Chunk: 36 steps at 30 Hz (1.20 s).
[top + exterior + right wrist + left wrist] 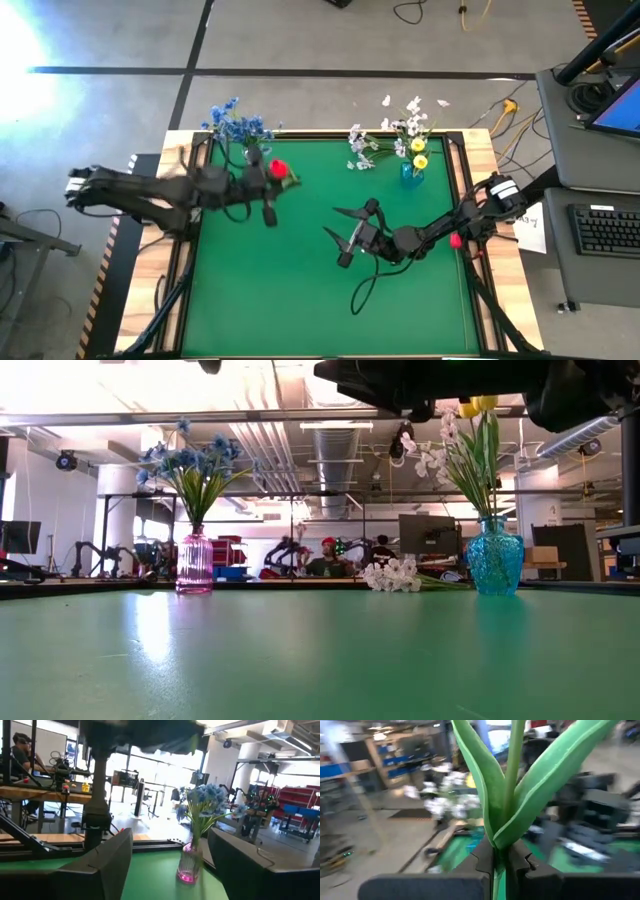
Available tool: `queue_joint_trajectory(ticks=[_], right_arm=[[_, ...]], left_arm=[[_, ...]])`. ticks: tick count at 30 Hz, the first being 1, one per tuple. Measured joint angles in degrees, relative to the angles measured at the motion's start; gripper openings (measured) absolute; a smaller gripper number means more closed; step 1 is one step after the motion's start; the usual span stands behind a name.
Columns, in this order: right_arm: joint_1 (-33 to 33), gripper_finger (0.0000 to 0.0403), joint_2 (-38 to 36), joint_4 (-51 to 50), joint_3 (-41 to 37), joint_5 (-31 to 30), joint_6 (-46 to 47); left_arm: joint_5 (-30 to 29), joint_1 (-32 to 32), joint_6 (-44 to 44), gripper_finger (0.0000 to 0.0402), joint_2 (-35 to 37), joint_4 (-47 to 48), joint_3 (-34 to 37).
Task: Sort flowers into vase by color
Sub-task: Put the left red tulip into the purple vase
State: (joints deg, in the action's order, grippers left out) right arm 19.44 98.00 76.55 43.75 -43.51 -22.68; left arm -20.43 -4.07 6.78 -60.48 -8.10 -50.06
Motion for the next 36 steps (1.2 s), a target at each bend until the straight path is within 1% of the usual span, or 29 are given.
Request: queue_joint_trajectory(ticks=[2, 5, 9, 11, 14, 18, 21, 24, 28, 36], right_arm=[[0.0, 0.0259, -0.1, 0.0, 0.0, 0.0, -0.6], [0.0, 0.0264, -0.1, -0.5, 0.0, 0.0, -0.4], [0.0, 0.0267, -0.1, -1.8, 0.0, 0.0, 0.4], [-0.1, 0.0267, -0.1, -2.5, 0.0, 0.0, 1.3], [-0.3, 0.0264, -0.1, -3.1, 0.0, 0.2, 1.7], [-0.6, 0.0259, -0.1, -5.4, 0.0, 0.4, 2.6], [-0.6, 0.0258, -0.1, -7.0, 0.0, -0.1, 2.6], [-0.6, 0.0261, 0.0, -7.8, 0.0, -0.1, 2.5], [-1.1, 0.0262, 0.0, -7.9, 0.0, 0.0, 0.8], [-6.5, 0.0251, 0.0, -9.6, 0.0, 0.0, -0.3]], left_arm=[[0.0, 3.5, 1.6, 0.0, 1.2, 8.1, -5.8], [0.2, 9.5, 4.4, 0.0, 1.6, 17.1, -15.1], [2.5, 19.0, 7.8, 0.0, -0.8, 27.1, -28.5], [6.4, 24.3, 8.4, 0.0, -3.1, 31.9, -34.4], [15.5, 32.9, 8.9, 0.0, -7.9, 38.5, -41.9], [27.3, 44.0, 9.1, 0.0, -14.4, 43.8, -48.9], [36.7, 50.4, 10.6, 0.0, -18.2, 45.9, -51.0], [41.8, 54.9, 11.2, 0.0, -20.8, 45.8, -50.7], [42.8, 59.2, 12.0, 0.0, -23.0, 46.6, -49.1], [42.9, 62.9, 17.0, 0.0, -26.6, 46.4, -48.9]])
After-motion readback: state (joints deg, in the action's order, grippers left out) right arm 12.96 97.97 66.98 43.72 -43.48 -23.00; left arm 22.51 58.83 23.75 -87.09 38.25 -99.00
